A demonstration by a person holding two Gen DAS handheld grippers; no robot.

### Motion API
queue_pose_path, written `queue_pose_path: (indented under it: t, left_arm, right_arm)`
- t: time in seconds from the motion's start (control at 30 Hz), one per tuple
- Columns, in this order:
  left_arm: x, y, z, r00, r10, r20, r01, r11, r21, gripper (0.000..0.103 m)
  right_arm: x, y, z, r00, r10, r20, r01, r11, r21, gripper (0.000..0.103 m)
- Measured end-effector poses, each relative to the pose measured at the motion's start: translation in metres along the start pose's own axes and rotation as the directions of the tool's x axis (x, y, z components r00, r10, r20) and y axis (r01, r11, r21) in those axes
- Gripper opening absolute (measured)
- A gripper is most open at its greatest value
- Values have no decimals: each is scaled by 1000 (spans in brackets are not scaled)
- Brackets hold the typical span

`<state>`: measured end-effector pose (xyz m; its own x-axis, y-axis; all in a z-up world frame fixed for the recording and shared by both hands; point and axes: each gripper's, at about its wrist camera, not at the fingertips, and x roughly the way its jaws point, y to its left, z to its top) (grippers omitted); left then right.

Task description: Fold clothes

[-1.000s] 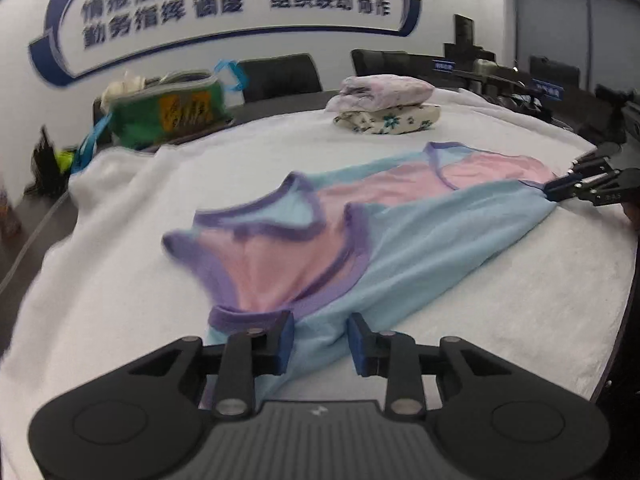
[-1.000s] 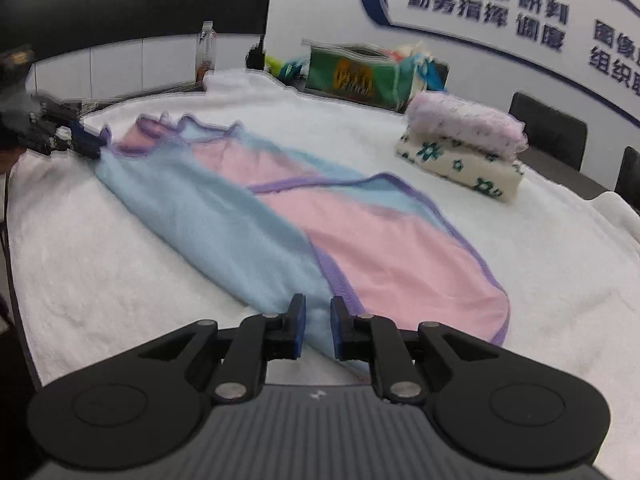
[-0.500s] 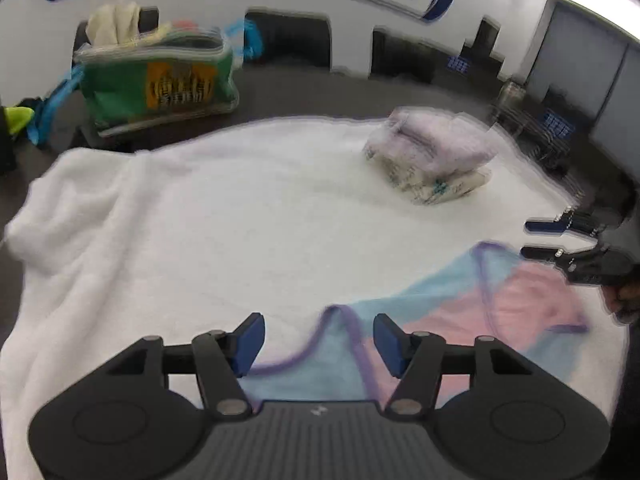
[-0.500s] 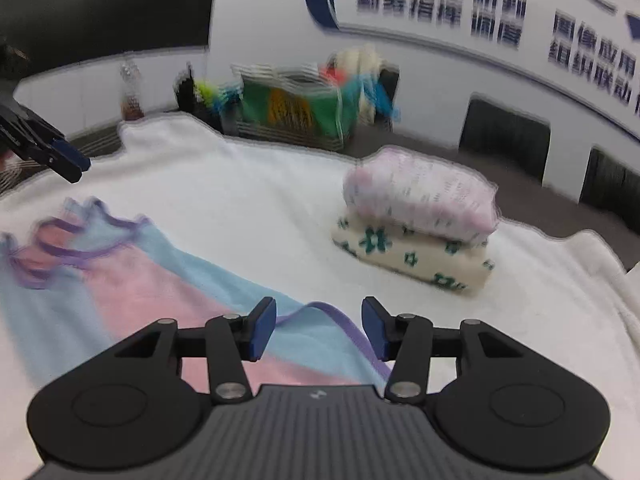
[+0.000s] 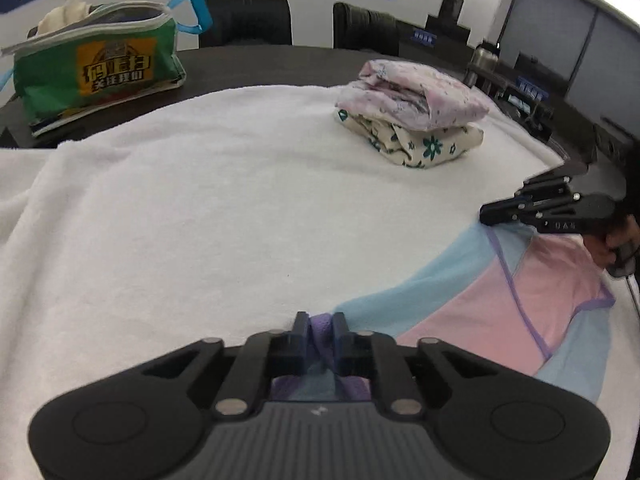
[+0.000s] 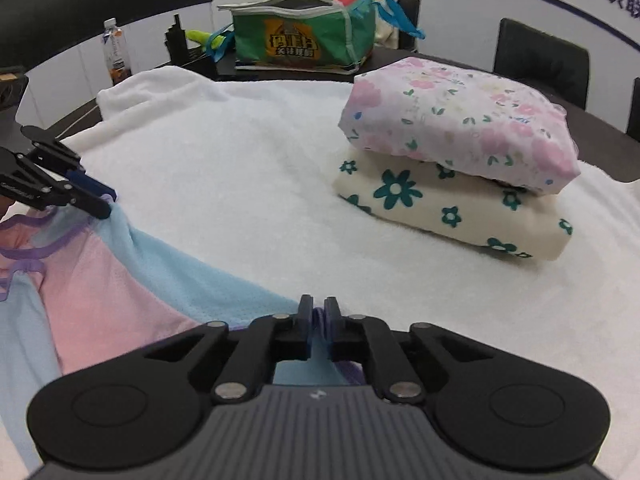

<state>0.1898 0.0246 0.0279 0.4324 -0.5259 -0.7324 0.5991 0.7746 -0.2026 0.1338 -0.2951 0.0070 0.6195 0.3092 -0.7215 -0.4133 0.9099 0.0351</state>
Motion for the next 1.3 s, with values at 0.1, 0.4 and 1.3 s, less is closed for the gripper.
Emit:
queue_pose_path:
  t: [0.1,0.4,1.3]
  left_arm:
    - [-4,5,0,999,-34,22,35,999,-33,6]
    - [-15,-5,-1,999,-7,52,7,1000,-9,6]
    - [-96,-89,-64,965,50,258,-101,977,187,4]
  right_arm:
    - [-5,3,0,1000,-18,25,17,1000,20,3]
    - [-19,-7,1,997,43,68,-49,995,88,18]
    - [-90,24,-35,978,19,210,-33,997,64,3]
